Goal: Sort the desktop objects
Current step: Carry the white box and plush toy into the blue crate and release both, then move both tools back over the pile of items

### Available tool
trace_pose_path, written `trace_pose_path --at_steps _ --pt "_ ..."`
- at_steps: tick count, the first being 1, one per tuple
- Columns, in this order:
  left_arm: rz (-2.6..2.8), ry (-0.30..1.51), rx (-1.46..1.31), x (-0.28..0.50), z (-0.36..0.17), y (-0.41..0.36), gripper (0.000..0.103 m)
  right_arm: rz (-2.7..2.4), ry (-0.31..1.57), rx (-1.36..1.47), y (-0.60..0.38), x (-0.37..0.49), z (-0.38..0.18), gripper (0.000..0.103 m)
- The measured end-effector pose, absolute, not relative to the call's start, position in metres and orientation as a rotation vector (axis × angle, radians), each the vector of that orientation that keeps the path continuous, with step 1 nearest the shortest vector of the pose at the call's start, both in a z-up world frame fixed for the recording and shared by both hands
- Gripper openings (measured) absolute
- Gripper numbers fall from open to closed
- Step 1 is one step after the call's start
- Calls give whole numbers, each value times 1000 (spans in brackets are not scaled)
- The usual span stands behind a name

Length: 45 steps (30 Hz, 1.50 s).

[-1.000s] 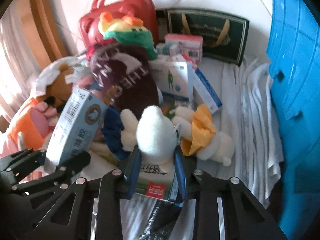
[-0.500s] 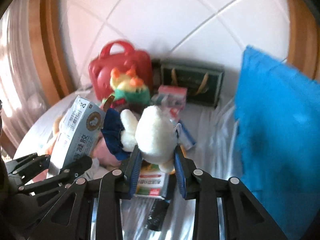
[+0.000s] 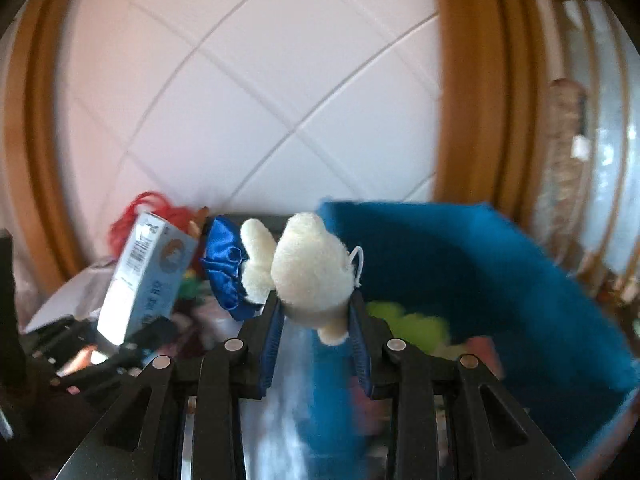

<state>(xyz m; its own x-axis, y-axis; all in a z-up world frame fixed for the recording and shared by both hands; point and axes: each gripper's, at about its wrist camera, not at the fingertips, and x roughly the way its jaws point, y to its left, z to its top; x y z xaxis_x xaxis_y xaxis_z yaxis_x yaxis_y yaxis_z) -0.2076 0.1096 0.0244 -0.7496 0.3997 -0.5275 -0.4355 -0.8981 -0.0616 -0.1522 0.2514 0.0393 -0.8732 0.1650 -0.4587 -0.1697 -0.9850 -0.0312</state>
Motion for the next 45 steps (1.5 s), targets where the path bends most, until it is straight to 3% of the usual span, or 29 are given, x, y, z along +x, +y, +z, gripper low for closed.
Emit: trace_pose_path --at_steps 8,16,21,30,32,34,35,38,42,45 --pt "2439 148 -790 -210 55 218 32 2687 -161 -770 361 -163 60 31" --pt "2249 302 -1091 -224 19 317 32 2610 -329 -1101 452 -182 20 31" --pt "2187 366 -1230 -228 -7 346 32 2574 -465 -1255 477 -188 -13 32" --pt "2204 447 -1291 -233 -21 370 33 2557 -587 -1281 506 -194 -32 33" --pt "2204 469 -1300 -232 -23 374 37 2558 -596 -1281 508 -194 -33 34" --pt "2211 481 -1303 -232 -23 376 56 2561 -602 -1282 510 -194 -34 34" --pt "2219 484 -1297 -231 -22 376 59 2562 -607 -1279 511 -194 -34 34" --pt "2237 489 -1286 -231 -19 377 64 2563 -626 -1256 512 -192 -32 41" --pt "2247 481 -1282 -229 -15 375 65 2577 -646 -1218 511 -187 -27 76" --pt "2264 482 -1263 -227 -10 371 65 2566 -691 -1178 506 -183 -25 81"
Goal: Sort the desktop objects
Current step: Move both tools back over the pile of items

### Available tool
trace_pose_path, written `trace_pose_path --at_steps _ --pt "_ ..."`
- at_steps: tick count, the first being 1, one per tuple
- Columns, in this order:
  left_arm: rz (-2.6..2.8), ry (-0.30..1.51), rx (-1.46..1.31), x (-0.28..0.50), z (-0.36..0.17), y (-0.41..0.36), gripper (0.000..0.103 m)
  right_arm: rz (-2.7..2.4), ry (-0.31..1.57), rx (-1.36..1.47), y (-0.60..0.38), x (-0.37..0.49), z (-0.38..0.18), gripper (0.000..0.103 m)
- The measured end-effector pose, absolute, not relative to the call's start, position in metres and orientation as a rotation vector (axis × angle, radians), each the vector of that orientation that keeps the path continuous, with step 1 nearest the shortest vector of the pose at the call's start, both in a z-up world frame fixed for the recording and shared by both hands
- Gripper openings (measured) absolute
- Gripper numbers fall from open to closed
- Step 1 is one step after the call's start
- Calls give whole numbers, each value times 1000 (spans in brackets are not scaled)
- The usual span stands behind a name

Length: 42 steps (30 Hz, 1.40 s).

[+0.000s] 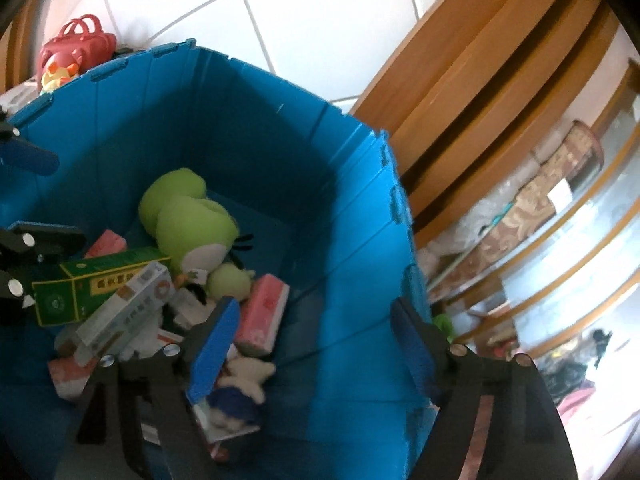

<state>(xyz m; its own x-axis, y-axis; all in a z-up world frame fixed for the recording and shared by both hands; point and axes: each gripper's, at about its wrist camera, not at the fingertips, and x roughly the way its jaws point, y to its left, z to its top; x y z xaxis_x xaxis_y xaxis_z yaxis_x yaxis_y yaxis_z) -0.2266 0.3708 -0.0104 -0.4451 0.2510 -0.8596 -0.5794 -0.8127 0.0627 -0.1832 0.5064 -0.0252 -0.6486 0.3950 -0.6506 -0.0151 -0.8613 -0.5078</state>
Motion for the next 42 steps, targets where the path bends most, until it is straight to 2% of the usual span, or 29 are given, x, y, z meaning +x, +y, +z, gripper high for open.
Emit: trace_pose_path --at_steps 1,3,6,9,17,20,25,33,38,42 --pt "2271 482 -1256 -225 -9 369 65 2569 -697 -1171 505 -182 -24 83" --pt "2286 482 -1234 -222 -3 365 65 2579 -695 -1154 501 -178 -20 95" --pt "2318 489 -1180 -215 8 356 67 2581 -709 -1117 497 -173 -14 103" --pt "2363 459 -1109 -205 20 341 76 2613 -688 -1104 490 -168 -7 103" --pt "2531 319 -925 -184 41 265 77 2826 -391 -1118 460 -142 18 103" --pt "2599 259 -918 -186 39 214 77 2916 -280 -1084 433 -135 28 103" --pt "2710 236 -944 -191 24 122 77 3009 -207 -1060 375 -131 35 103" --pt "2816 135 -1131 -197 -25 -56 77 3118 -84 -1099 263 -144 29 103" --pt "2887 62 -1231 -197 -58 -168 77 3148 -46 -1181 188 -165 7 103" --pt "2923 89 -1334 -197 -98 -252 77 3103 -43 -1319 135 -194 -31 103"
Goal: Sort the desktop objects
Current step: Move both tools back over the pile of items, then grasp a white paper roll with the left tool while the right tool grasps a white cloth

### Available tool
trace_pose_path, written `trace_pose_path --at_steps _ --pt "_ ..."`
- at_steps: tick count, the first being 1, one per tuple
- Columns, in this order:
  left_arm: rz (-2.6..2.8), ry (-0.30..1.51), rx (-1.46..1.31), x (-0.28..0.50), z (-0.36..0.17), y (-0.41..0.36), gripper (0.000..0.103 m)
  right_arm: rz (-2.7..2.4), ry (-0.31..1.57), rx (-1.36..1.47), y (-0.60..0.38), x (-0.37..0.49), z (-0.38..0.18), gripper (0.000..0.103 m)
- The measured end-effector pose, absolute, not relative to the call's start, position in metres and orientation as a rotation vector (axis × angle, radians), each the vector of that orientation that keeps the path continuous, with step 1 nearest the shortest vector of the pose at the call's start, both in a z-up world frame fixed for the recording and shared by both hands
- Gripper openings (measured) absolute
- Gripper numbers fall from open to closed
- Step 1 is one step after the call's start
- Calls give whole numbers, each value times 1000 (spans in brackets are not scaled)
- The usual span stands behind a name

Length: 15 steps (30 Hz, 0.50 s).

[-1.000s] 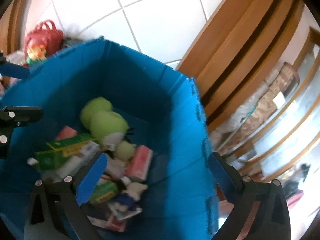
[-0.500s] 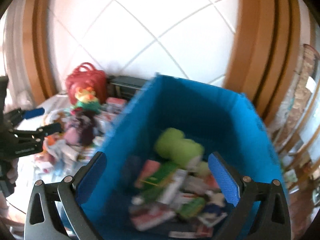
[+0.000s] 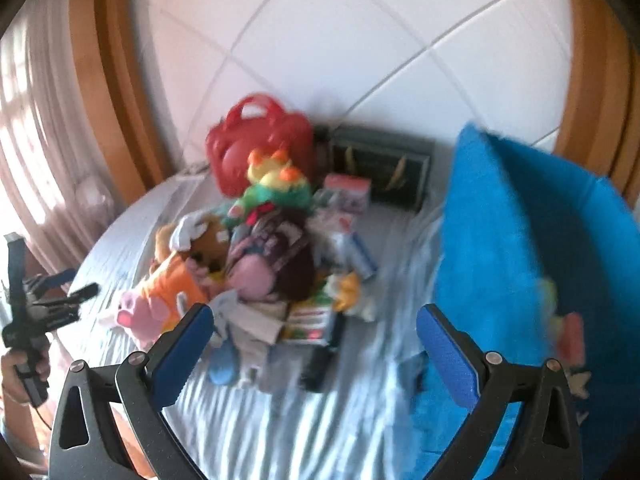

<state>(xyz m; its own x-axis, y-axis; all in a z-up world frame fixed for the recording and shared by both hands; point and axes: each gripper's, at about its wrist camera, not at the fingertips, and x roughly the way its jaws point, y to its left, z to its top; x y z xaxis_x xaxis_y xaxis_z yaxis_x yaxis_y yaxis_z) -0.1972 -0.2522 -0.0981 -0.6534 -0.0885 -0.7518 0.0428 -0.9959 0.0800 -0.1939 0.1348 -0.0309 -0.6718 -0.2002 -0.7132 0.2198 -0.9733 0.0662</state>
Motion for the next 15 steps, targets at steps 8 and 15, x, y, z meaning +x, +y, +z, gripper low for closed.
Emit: trace_pose_path --at_steps 8,15 --pt "-2632 -17 1554 -221 -202 -380 77 -2597 -38 1438 86 -240 -129 103" --pt "-2691 -164 1706 -241 -254 -383 77 -2563 -19 1639 80 -252 -183 103"
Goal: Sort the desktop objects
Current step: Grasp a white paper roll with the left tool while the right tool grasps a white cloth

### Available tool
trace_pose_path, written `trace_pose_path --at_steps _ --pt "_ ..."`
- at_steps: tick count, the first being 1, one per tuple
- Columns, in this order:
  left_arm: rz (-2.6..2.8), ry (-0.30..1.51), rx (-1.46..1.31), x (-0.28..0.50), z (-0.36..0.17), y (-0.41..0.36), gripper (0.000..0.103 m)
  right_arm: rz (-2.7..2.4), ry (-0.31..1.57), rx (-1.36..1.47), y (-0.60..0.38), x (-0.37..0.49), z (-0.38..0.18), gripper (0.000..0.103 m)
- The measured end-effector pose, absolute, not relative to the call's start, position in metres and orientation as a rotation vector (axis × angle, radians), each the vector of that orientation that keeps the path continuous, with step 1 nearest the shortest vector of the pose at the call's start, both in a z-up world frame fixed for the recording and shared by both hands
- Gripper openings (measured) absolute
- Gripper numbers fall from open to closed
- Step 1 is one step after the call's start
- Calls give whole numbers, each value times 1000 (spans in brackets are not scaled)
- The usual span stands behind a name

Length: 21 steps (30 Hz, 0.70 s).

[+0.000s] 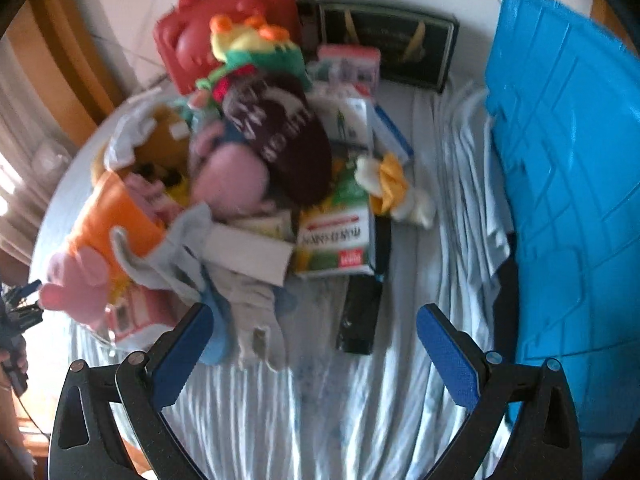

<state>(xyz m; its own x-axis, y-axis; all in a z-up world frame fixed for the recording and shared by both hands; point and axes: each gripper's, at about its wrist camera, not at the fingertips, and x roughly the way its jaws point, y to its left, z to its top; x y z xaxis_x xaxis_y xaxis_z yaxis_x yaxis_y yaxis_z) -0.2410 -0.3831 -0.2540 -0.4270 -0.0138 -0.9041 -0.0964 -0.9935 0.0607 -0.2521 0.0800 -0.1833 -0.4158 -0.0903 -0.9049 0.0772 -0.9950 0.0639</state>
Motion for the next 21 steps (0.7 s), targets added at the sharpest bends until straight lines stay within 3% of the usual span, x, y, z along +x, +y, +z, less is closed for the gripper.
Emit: trace_pose_path --at_steps 6,12,17,21 --pt "2528 167 -1718 -263 -285 -372 77 -2500 -44 1698 63 -261 -215 103" --pt "2517 -80 -1764 -272 -289 -383 64 -2440 -36 1648 20 -269 -233 103" --pt "2563 -135 -1823 -265 -289 -381 60 -2396 -26 1583 -21 -276 -247 103" --pt "2595 -68 -1872 -259 -290 -371 60 -2355 4 1564 -51 -283 -259 85"
